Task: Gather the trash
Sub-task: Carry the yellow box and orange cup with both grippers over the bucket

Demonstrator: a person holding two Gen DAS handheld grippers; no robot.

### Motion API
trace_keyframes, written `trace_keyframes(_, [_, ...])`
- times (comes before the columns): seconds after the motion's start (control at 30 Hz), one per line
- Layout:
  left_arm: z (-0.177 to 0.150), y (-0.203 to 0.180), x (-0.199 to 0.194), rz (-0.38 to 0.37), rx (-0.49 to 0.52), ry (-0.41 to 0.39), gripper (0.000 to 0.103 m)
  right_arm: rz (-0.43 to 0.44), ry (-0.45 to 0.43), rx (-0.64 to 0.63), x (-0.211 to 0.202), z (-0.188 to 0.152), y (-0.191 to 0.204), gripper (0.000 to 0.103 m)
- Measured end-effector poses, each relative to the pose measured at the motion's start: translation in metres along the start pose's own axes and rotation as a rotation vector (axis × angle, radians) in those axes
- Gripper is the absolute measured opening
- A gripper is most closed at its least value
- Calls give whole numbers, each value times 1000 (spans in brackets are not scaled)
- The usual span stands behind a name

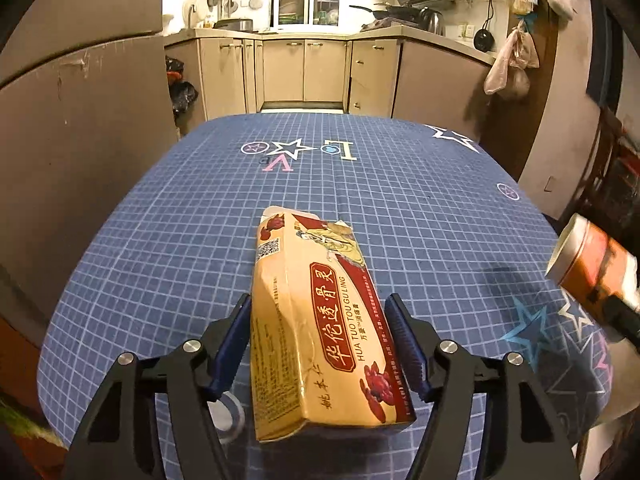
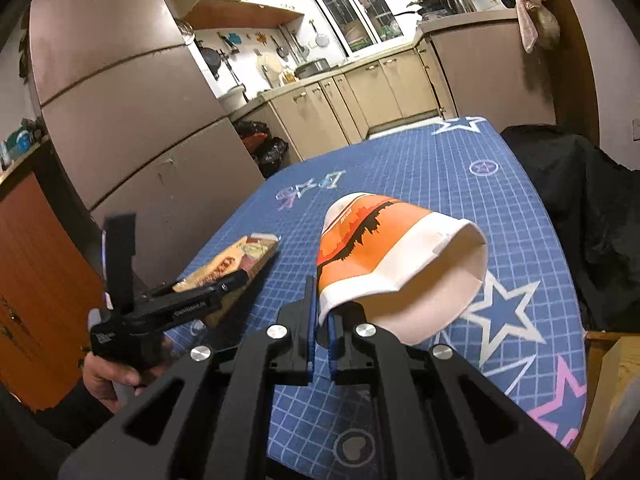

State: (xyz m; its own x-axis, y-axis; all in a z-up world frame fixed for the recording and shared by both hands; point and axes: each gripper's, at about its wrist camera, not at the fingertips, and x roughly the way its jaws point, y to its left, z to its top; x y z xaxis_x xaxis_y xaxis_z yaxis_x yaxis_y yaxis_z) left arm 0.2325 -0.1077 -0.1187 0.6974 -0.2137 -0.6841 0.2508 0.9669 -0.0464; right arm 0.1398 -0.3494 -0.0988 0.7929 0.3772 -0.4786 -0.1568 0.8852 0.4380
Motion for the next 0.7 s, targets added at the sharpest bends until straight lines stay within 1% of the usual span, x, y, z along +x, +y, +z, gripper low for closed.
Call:
trace_keyframes(0.13, [4,-4,-7,-15,15,-27,66,-23,5,-20,-2,-3,8,3])
trace_keyframes(0.17, [6,-4,-9,-29,17,-34,66,-28,2,-30,-4,-3,11,3])
trace_keyframes(0.23, [9,-6,-12,-22,31,-53,66,-30,-6,-36,-9,-3,12,3])
trace_keyframes(0.33, [14,-6,-17,-60,9,-57,65,-46,-15,-49,-16,-6,17,3])
trace_keyframes(0.4, [16,-9,-24,-85,13,-70,65,-53,-20,-49,-20,-8,17,3])
trace_keyframes(0.53, [21,-29,-37,-132,50,-100,65,-75,-46,-53,-34,-7,19,3])
trace_keyframes(0.7, [30,-62,-48,-183,94,-128,65,-152,-104,-61,-66,-1,12,3])
